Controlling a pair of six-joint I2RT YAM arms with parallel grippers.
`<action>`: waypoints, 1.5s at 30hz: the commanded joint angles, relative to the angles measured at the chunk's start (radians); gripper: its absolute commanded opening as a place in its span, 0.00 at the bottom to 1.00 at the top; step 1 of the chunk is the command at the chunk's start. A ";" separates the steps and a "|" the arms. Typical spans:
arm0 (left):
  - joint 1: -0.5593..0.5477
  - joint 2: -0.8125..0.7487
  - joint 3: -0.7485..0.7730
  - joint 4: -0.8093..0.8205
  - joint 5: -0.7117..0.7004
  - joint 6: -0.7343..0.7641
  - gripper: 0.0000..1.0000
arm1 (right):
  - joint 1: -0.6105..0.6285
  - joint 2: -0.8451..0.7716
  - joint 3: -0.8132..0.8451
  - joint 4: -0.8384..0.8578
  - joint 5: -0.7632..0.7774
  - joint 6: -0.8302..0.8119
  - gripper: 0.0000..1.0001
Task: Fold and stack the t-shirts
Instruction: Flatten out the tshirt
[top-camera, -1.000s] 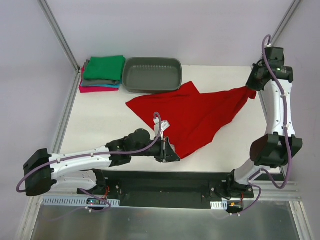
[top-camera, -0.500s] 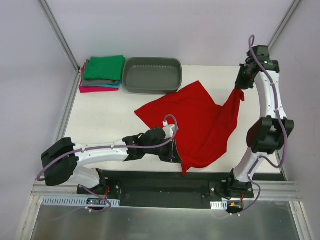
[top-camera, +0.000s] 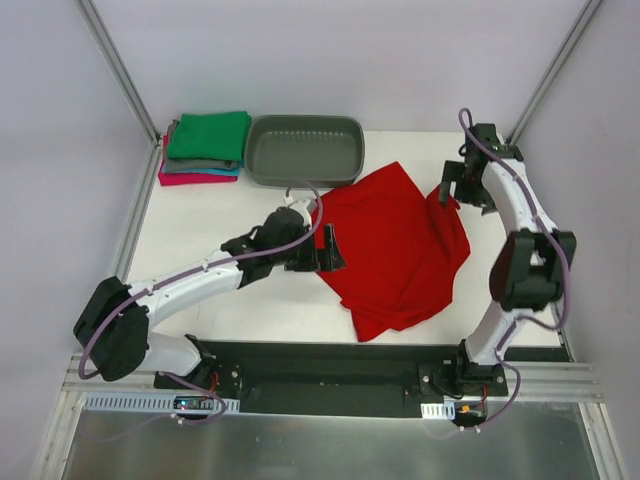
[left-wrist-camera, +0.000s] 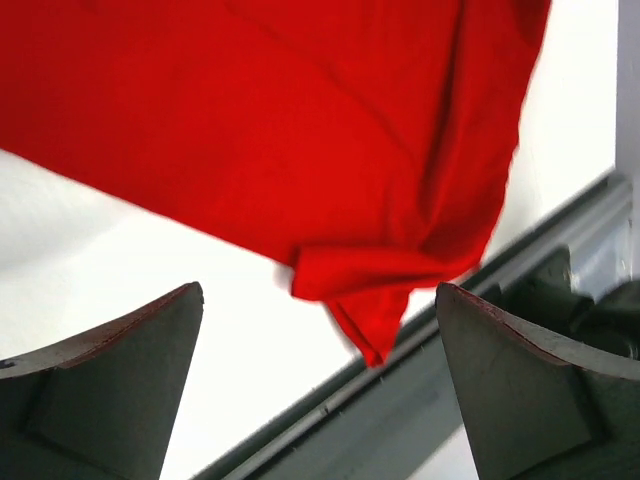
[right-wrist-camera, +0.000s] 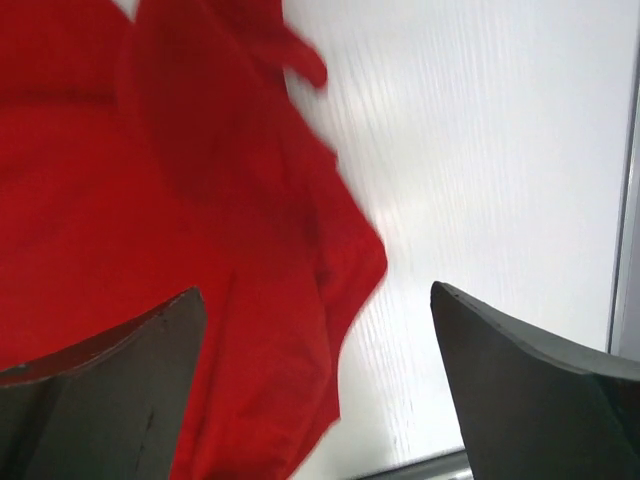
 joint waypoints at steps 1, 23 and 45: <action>0.088 0.045 0.132 -0.033 -0.131 0.174 0.99 | 0.070 -0.402 -0.347 0.131 0.015 0.067 0.96; 0.331 0.698 0.545 -0.148 0.072 0.202 0.99 | 0.458 -0.546 -1.088 0.542 -0.197 0.415 0.96; 0.312 -0.114 -0.118 -0.170 0.021 0.081 0.99 | 0.207 -0.071 -0.514 0.321 -0.119 0.135 0.96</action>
